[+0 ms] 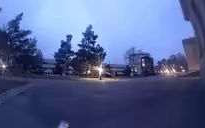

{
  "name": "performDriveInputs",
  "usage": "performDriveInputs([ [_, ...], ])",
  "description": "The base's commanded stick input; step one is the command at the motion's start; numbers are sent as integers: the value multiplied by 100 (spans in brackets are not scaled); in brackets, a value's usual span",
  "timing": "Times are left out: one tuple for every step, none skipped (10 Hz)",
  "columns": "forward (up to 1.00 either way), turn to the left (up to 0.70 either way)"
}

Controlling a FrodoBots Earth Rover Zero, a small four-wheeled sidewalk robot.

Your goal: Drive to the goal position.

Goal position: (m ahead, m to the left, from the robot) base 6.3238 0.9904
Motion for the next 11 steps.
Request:
performDriveInputs([
  [50, 0],
  [50, -24],
  [50, -50],
  [50, -50],
  [50, -50],
  [50, -50],
  [50, -47],
  [50, -5],
  [50, 0],
  [50, 0],
  [50, 0],
])
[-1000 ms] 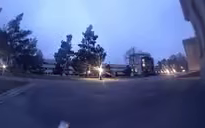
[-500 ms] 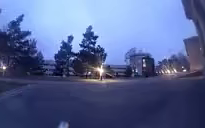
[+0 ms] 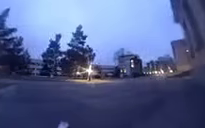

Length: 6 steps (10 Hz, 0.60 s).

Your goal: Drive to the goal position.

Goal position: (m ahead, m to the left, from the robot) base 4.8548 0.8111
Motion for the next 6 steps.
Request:
performDriveInputs([
  [50, 0],
  [50, 0],
  [50, 0],
  [50, 0],
  [50, 0],
  [50, 0],
])
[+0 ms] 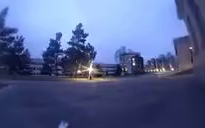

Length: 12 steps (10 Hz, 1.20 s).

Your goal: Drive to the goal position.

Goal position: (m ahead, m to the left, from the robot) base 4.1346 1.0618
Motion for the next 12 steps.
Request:
performDriveInputs([
  [50, 0],
  [50, 0],
  [50, 0],
  [50, 0],
  [50, 0],
  [50, 0],
  [50, 0],
  [50, -4],
  [50, -28],
  [50, -50],
  [50, -50],
  [50, -50],
])
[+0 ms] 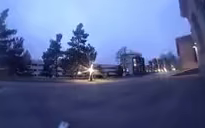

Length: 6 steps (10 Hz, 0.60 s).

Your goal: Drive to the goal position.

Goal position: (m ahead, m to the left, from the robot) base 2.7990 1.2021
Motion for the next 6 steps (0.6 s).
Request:
performDriveInputs([
  [50, -50],
  [50, -50],
  [50, -50],
  [50, -50],
  [50, -50],
  [50, -50],
])
